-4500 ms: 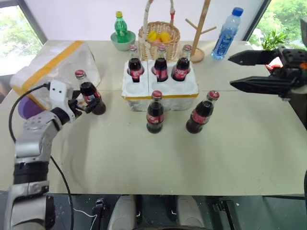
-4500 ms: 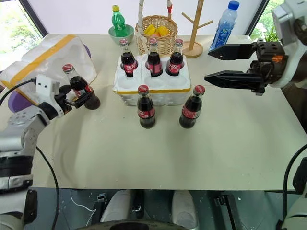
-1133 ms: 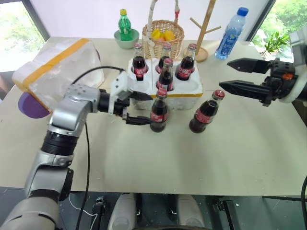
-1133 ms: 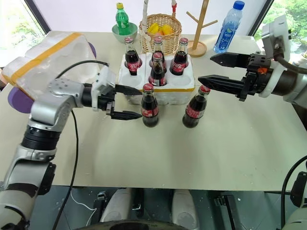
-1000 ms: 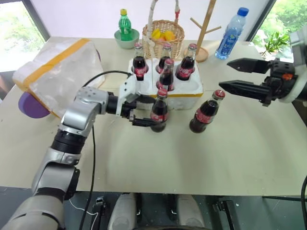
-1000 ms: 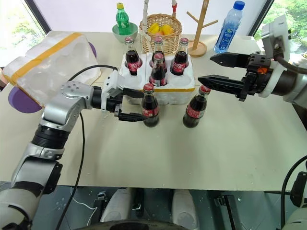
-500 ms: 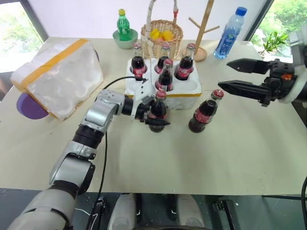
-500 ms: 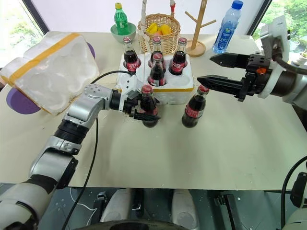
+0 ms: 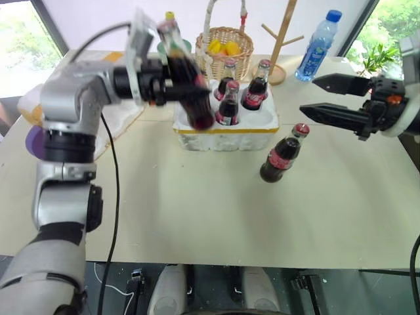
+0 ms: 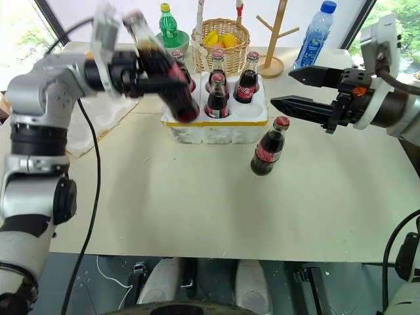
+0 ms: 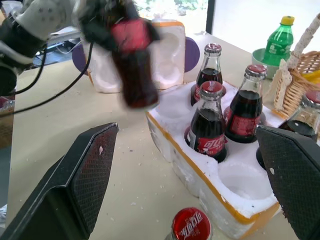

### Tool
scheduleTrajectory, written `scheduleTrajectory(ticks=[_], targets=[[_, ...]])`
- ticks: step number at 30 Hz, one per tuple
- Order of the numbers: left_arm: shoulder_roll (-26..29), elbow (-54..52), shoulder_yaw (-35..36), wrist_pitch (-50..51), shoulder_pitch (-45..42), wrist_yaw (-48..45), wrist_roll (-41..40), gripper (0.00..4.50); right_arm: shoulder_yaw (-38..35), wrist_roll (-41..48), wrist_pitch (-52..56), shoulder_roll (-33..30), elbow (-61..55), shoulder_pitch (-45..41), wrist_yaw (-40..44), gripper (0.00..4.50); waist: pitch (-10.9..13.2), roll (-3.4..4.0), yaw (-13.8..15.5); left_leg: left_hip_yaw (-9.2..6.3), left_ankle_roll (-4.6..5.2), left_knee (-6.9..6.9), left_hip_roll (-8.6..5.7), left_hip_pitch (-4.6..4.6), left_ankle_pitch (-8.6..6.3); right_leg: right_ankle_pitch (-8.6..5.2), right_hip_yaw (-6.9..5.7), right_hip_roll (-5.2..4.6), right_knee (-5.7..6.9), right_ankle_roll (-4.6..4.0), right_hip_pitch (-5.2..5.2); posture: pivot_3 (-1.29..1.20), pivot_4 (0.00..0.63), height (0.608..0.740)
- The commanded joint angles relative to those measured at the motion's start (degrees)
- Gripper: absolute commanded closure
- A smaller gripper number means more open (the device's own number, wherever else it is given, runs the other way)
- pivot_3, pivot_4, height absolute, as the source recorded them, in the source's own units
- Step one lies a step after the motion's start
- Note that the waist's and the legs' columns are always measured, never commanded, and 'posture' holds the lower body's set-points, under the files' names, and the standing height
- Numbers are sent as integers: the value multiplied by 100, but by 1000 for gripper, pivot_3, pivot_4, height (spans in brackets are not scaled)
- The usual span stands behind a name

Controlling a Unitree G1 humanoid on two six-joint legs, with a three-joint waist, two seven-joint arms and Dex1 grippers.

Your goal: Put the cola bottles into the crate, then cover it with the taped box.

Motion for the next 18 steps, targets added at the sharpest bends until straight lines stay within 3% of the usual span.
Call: scheduleTrajectory(ticks=[1,6,17,18], targets=[[-11,845,80,-808,-297,328,392,1869,-27,-52,-138,25,19,-149,29,0,0,0,-11,1,0,0,-1,0,0,0,0,0,2,0,0,0,150,740],[-177,1496,-246,-1800,-248,425,996,1869,-5,-106,-156,93,53,-174,22,0,2,-3,4,10,-28,0,-2,-15,16,0,0,6,-2,0,-14,0,150,740],[-626,2067,-747,-2369,228,65,1560,1869,-52,-283,-287,148,9,112,-51,0,1,-2,-31,13,1,2,2,-10,-1,2,2,7,-2,0,-14,0,150,740],[-641,2142,-745,-2394,206,92,1588,1361,-71,-286,-292,144,10,122,-54,0,1,-1,-33,15,-1,1,2,-9,1,1,4,7,-2,1,-14,0,150,740]])
